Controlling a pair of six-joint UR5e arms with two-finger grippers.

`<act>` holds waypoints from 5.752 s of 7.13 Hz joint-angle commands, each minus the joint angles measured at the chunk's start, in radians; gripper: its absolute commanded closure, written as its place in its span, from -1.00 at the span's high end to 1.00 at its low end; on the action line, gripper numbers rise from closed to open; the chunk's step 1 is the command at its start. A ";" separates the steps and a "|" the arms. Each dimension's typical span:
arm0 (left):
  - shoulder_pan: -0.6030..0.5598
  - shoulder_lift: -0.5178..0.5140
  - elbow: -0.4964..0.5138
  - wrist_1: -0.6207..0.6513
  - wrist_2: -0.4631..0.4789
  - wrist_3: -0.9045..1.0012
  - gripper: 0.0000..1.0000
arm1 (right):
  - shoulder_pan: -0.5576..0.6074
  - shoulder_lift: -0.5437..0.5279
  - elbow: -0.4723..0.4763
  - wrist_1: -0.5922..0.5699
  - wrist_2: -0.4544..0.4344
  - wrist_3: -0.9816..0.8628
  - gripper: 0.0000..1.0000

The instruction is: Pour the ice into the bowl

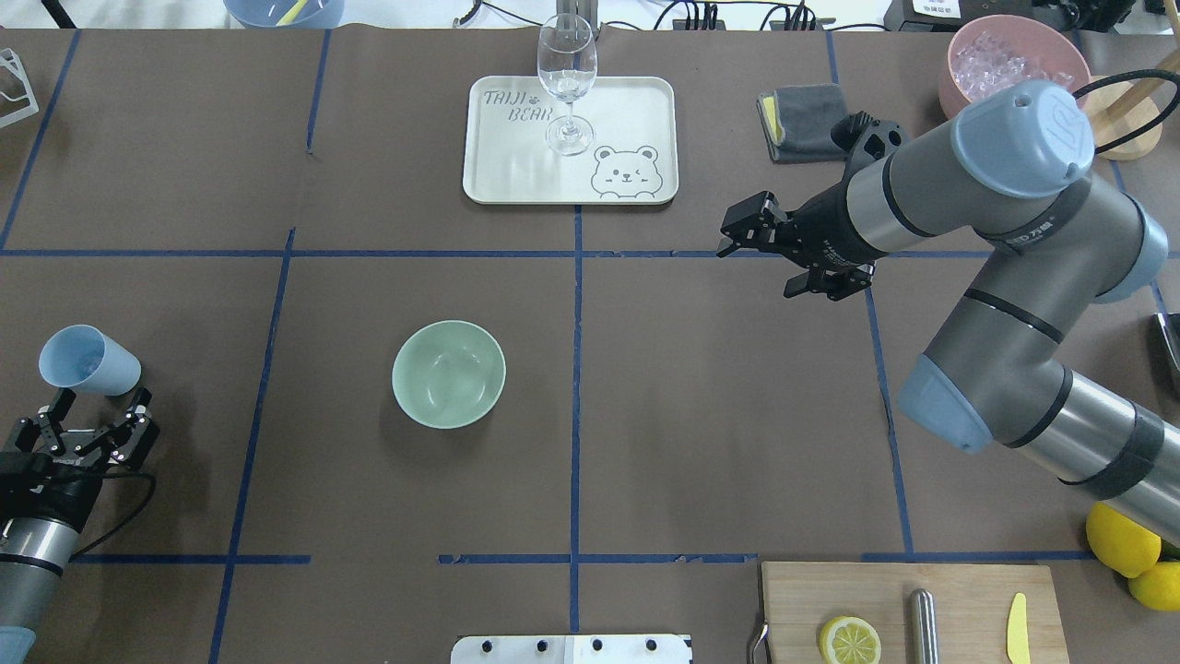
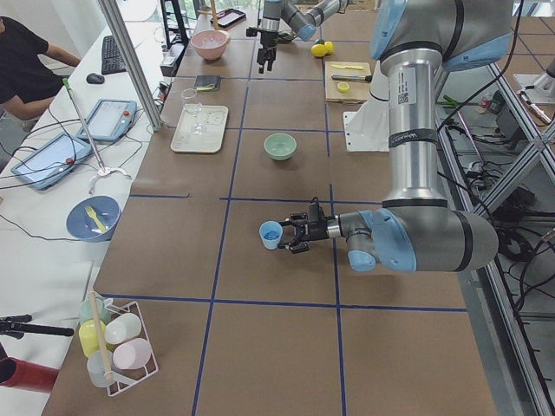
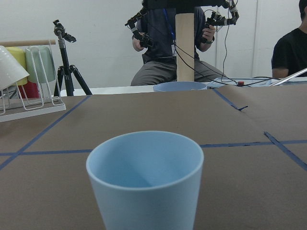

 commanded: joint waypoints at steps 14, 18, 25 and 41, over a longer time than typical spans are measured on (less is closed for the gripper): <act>-0.116 -0.050 0.034 0.008 -0.119 0.013 0.51 | -0.001 0.003 -0.001 -0.001 -0.003 -0.002 1.00; -0.147 -0.058 0.029 -0.104 -0.119 0.146 -1.00 | -0.002 0.004 -0.002 -0.001 -0.003 0.000 1.00; -0.208 -0.371 -0.052 -0.395 -0.211 0.961 -1.00 | 0.012 -0.005 0.030 -0.001 -0.006 0.000 1.00; -0.101 -0.480 -0.316 0.442 -0.221 2.147 -1.00 | 0.029 -0.085 0.058 0.020 0.000 -0.002 1.00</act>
